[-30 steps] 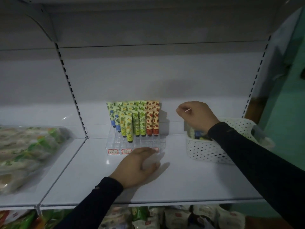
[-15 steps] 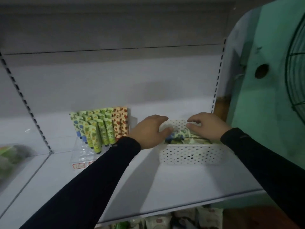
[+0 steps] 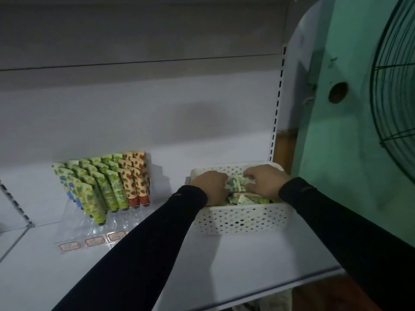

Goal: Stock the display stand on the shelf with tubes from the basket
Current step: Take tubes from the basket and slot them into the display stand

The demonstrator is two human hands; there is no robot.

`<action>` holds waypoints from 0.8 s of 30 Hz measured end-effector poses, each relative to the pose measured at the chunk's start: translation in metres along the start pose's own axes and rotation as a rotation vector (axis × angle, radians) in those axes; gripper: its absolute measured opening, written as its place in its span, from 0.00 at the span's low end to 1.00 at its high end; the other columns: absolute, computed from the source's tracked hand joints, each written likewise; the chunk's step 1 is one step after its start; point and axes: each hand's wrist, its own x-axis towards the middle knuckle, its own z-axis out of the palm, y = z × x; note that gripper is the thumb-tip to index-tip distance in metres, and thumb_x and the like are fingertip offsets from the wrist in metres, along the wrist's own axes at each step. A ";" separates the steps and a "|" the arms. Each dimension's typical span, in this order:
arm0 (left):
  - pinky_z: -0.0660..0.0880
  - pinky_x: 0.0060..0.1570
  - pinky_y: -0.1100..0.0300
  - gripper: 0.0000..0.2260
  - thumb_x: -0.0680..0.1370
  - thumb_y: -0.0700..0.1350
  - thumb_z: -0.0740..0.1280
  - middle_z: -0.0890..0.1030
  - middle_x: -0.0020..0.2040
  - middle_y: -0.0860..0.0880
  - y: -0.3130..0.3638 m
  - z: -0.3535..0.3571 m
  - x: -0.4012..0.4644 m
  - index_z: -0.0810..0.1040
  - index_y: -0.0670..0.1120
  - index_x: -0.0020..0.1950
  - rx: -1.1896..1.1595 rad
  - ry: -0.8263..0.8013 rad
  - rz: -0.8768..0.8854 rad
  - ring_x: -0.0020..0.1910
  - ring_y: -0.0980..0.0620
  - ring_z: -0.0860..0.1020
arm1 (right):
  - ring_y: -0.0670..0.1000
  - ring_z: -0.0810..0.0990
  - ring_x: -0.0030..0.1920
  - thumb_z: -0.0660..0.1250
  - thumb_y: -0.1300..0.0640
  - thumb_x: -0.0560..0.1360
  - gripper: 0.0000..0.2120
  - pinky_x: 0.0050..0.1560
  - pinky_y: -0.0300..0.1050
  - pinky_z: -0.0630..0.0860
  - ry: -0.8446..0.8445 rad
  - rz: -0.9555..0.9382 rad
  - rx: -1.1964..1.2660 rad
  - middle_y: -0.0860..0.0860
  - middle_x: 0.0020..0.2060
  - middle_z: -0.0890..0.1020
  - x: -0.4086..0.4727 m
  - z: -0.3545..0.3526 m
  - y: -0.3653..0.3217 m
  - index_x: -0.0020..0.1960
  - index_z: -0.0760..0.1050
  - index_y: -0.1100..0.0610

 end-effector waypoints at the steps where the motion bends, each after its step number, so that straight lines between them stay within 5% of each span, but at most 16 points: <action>1: 0.68 0.52 0.56 0.05 0.81 0.48 0.62 0.78 0.59 0.43 0.002 0.002 0.002 0.71 0.46 0.51 0.019 -0.012 0.002 0.59 0.44 0.76 | 0.53 0.73 0.64 0.62 0.50 0.80 0.19 0.60 0.43 0.68 0.006 0.004 -0.012 0.53 0.66 0.75 0.003 0.001 -0.001 0.69 0.71 0.55; 7: 0.70 0.48 0.57 0.12 0.78 0.45 0.66 0.78 0.58 0.43 0.003 0.013 0.010 0.75 0.45 0.60 0.062 0.036 0.026 0.56 0.44 0.77 | 0.53 0.74 0.62 0.64 0.53 0.79 0.17 0.59 0.43 0.69 -0.017 -0.009 -0.099 0.54 0.63 0.76 0.008 0.004 -0.002 0.66 0.74 0.54; 16: 0.71 0.47 0.58 0.03 0.77 0.42 0.66 0.81 0.52 0.46 0.001 0.010 0.003 0.74 0.47 0.49 -0.069 0.083 0.064 0.53 0.46 0.78 | 0.54 0.76 0.55 0.64 0.55 0.78 0.10 0.55 0.46 0.71 -0.050 -0.068 -0.129 0.52 0.53 0.80 0.009 0.007 -0.003 0.57 0.78 0.55; 19: 0.67 0.40 0.58 0.02 0.80 0.42 0.62 0.78 0.45 0.48 0.001 0.000 -0.003 0.69 0.47 0.49 -0.228 0.183 0.061 0.47 0.46 0.77 | 0.52 0.72 0.45 0.62 0.54 0.79 0.07 0.45 0.43 0.66 0.040 -0.062 -0.046 0.48 0.41 0.73 0.006 0.002 -0.004 0.43 0.72 0.54; 24: 0.72 0.35 0.55 0.05 0.82 0.45 0.60 0.74 0.39 0.47 0.004 -0.022 -0.021 0.65 0.48 0.47 -0.714 0.370 0.020 0.38 0.44 0.77 | 0.54 0.75 0.41 0.62 0.52 0.79 0.11 0.41 0.47 0.71 0.252 -0.011 0.252 0.53 0.41 0.78 -0.001 -0.009 -0.007 0.49 0.72 0.61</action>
